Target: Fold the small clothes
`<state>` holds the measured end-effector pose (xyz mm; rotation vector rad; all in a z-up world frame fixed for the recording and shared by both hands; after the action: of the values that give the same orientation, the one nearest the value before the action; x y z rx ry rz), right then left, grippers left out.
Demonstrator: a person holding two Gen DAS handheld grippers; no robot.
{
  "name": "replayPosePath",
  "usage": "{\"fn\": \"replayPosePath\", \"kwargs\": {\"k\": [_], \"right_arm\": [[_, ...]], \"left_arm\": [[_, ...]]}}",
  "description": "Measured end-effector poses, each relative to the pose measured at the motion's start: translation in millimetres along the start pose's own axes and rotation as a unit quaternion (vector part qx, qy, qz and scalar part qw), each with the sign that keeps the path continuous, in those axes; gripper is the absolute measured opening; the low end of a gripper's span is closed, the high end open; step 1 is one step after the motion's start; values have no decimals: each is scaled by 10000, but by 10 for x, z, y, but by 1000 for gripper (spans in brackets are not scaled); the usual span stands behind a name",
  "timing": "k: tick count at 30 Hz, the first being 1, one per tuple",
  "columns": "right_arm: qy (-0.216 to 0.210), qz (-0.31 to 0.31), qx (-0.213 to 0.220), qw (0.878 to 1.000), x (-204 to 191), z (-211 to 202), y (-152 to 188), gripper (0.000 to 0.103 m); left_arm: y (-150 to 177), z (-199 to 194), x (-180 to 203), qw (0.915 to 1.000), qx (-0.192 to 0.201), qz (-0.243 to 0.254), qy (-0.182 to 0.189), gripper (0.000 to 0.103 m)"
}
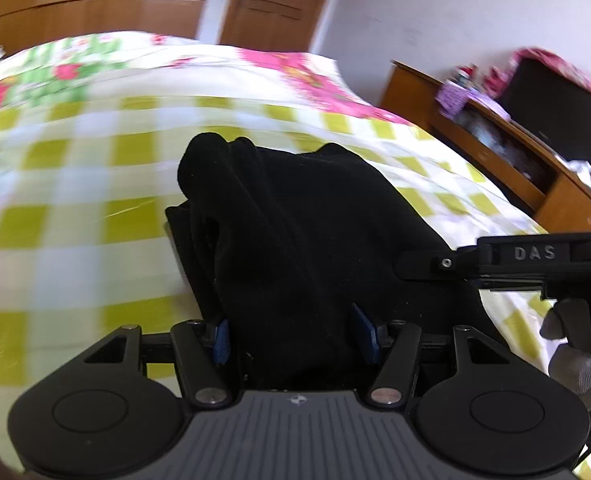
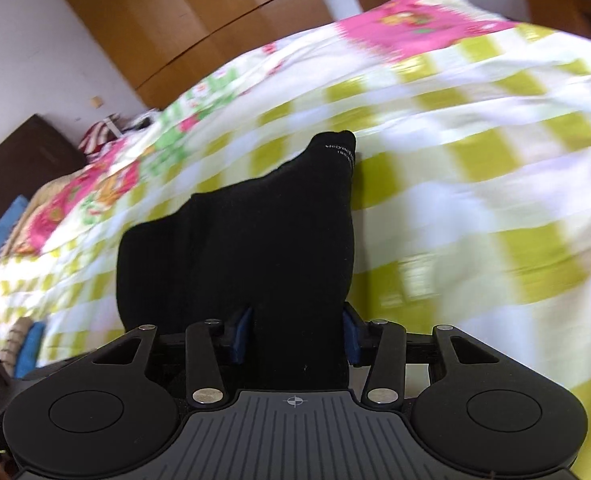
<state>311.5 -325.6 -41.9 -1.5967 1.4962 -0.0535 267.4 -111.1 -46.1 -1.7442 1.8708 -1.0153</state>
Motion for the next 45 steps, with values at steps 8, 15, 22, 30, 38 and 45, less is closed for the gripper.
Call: {"fn": "replayPosePath", "kwargs": {"k": [8,15,22,30,38,45], "right_arm": [[582,-16,100,9983,572,-349,-161,45],[923,-308,328,9947,694,-663,-154,49],[1225,-1412,664,9801,319,-768,-13,49],[1258,-1425,602,9799,250,-614,117,51],[1425,-1490,554,9769,246,-578,130,51],[1538,-1503,566,9750,171,-668,184,50]], "left_arm": [[-36,228,815,9988,-157,355,282,70],[-105,86,837,9997,-8,218,136,70],[-577,-1,807,9951,882,187,-412,71],[-431,579,568,9879,357,502,-1422,75],[-454,455,665,9872,416,508,-1454,75],[-289,148,739,9889,357,511,-1350,75]]}}
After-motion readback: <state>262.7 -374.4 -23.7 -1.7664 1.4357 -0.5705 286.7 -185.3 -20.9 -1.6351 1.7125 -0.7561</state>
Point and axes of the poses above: each gripper's, at about its wrist camera, not at the fingertips, and z roughly the way its jaws point, x to its right, y to its underside, the point moved 4 cm from there along z, roughly the way its jaws point, and after that the axes turned 9 degrees about -y, right-handed, at the moved point
